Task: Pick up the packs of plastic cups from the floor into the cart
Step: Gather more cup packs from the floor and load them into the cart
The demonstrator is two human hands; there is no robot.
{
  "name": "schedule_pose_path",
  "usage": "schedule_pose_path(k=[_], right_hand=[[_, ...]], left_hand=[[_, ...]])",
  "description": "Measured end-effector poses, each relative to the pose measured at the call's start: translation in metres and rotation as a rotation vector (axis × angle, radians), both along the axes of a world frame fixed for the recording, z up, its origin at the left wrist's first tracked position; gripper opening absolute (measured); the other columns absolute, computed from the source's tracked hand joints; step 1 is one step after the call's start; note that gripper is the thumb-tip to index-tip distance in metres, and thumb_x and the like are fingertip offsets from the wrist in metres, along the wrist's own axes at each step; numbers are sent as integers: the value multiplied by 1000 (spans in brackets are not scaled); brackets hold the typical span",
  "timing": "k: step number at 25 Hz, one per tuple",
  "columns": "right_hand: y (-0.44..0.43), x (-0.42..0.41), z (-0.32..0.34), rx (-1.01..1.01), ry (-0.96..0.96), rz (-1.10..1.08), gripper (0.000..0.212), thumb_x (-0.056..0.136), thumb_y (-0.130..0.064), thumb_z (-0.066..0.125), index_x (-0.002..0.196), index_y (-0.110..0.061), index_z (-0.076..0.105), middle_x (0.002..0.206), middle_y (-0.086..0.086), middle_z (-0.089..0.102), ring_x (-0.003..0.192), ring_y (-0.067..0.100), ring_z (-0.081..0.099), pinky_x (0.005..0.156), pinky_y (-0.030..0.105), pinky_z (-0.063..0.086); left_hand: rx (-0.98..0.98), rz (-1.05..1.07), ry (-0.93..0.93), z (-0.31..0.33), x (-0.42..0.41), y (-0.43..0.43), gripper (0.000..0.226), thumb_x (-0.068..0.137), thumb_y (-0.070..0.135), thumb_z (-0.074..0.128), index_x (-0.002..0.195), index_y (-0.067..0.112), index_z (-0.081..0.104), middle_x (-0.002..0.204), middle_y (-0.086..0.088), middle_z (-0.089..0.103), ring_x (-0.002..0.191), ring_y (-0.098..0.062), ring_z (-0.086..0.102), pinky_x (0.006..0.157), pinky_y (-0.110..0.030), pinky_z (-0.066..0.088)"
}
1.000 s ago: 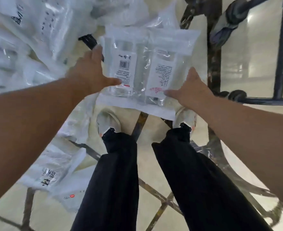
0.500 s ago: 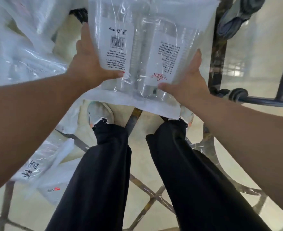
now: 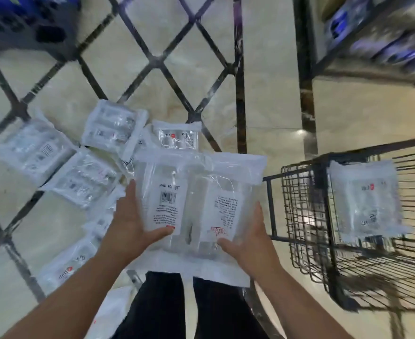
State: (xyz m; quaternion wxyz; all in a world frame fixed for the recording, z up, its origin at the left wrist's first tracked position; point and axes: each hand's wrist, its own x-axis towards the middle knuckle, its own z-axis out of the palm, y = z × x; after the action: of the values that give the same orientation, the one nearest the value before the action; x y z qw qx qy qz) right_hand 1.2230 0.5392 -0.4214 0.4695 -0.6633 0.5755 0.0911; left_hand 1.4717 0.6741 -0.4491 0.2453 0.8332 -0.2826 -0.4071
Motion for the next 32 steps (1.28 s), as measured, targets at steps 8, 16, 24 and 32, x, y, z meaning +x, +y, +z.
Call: schedule_pose_path(k=[8, 16, 24, 32], right_hand=[[36, -54, 183, -302, -82, -283, 138, 72, -38, 90, 154, -47, -20, 158, -6, 33, 139, 24, 45, 110, 44, 42], [95, -163, 231, -482, -170, -691, 133, 74, -37, 88, 152, -53, -18, 158, -15, 30, 131, 15, 49, 84, 25, 46], [127, -293, 231, -419, -207, -828, 127, 63, -38, 82, 148, -51, -10, 128, -21, 57, 96, -9, 65, 80, 17, 53], [108, -382, 212, -398, -185, -903, 110, 52, -46, 86, 135, -48, 14, 121, -12, 59, 96, 6, 68, 80, 37, 61]], left_hand=[[-330, -322, -68, 173, -28, -46, 140, 60, 59, 90, 162, 32, -3, 168, 6, 13, 154, -18, 11, 120, -52, 27], [-552, -803, -77, 247, -133, -116, 109, 54, 55, 95, 141, 45, 31, 127, 19, 54, 118, -12, 54, 90, -40, 50], [-527, -1036, -68, 254, -276, -134, 139, 48, 68, 90, 157, 46, 6, 135, 20, 44, 126, -12, 46, 102, -47, 46], [-419, -968, -105, 248, -362, -150, 140, 48, 65, 88, 157, 39, 5, 134, 5, 45, 123, -18, 46, 100, -52, 50]])
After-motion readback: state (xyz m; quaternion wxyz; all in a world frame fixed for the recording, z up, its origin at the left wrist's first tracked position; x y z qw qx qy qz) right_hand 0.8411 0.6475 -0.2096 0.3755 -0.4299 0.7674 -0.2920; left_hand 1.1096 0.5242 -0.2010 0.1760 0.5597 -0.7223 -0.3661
